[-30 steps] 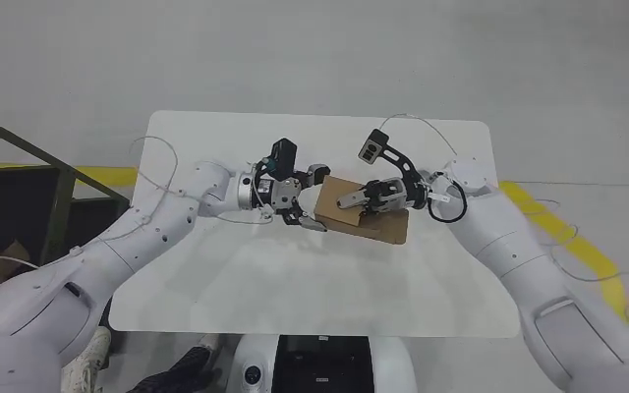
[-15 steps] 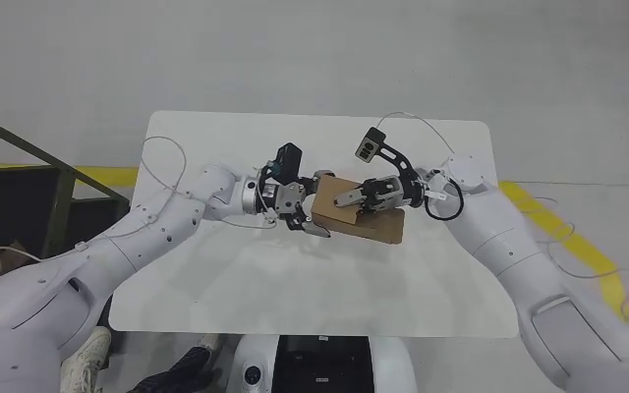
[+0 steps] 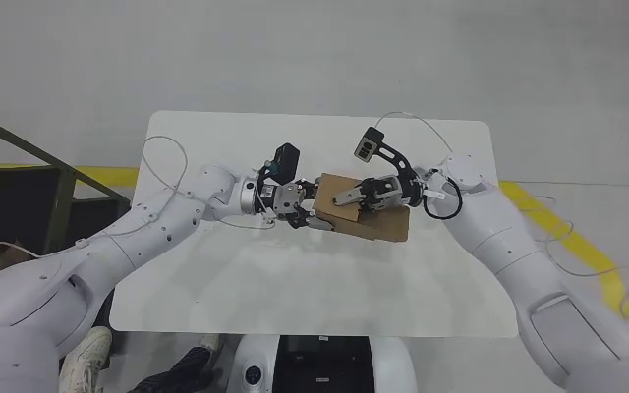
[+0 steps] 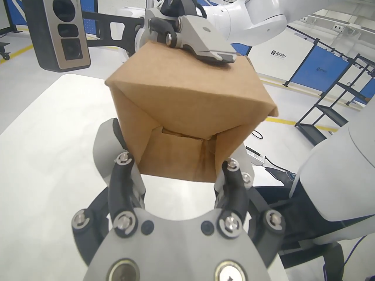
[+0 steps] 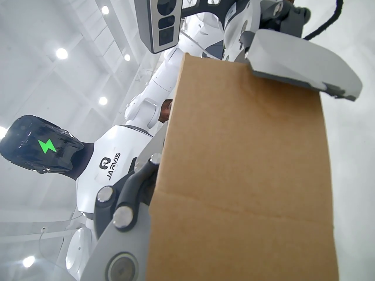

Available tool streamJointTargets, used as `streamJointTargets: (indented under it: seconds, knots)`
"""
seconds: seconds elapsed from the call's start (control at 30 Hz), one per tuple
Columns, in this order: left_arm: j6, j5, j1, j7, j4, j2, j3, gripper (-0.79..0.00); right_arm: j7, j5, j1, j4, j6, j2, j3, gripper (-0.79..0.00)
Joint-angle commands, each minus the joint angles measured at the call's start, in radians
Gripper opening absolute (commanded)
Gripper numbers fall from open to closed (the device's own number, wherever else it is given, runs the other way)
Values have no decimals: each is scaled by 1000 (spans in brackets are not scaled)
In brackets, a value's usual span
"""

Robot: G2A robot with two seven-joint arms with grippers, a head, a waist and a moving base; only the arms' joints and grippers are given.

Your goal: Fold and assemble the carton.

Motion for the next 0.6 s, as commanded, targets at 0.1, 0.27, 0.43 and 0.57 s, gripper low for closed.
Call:
streamJointTargets:
  seconds: [0.1,0.27,0.43,0.57]
  knots:
    - [0,-9,-6,20,2,3,15,-237,0,3,0,5,-2,-3,1,-394]
    - [0,-9,-9,39,3,6,28,-265,0,6,1,15,-3,-4,7,-37]
    - [0,-14,-7,64,9,12,35,-206,0,11,0,40,-8,4,31,-12]
    - [0,-21,-5,84,13,18,36,-219,0,-3,-9,55,-11,20,62,-422]
